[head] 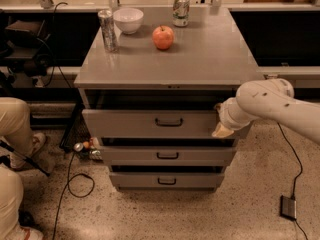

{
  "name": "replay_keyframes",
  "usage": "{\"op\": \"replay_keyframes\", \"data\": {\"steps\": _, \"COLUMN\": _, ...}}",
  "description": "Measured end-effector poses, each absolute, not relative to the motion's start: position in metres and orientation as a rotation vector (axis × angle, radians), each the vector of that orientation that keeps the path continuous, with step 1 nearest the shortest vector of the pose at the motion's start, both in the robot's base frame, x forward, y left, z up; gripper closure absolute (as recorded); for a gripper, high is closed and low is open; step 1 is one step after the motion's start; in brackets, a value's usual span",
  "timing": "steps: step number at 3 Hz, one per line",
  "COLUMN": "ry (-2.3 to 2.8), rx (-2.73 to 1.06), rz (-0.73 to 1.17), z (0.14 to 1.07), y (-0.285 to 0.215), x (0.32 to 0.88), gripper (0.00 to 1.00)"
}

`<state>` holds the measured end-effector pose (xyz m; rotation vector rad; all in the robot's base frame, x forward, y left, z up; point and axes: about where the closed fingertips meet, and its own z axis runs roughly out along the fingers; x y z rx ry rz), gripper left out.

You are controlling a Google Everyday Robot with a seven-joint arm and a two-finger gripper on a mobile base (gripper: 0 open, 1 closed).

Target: Open top drawer

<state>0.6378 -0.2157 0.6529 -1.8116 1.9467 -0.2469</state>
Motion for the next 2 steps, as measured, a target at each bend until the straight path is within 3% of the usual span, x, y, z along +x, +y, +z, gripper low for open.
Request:
{"op": "replay_keyframes", "data": {"steps": 1, "ry": 1.963, "rx": -1.711, "rz": -0.297, "z": 0.7025, "y": -0.2341, "x": 0.5804, "gripper": 0.78}}
{"op": "replay_keyframes", "data": {"steps": 2, "ry": 1.964, "rx": -1.708, "rz": -0.299, "z": 0.7046, "y": -0.2346, "x": 0.5782, "gripper": 0.99}}
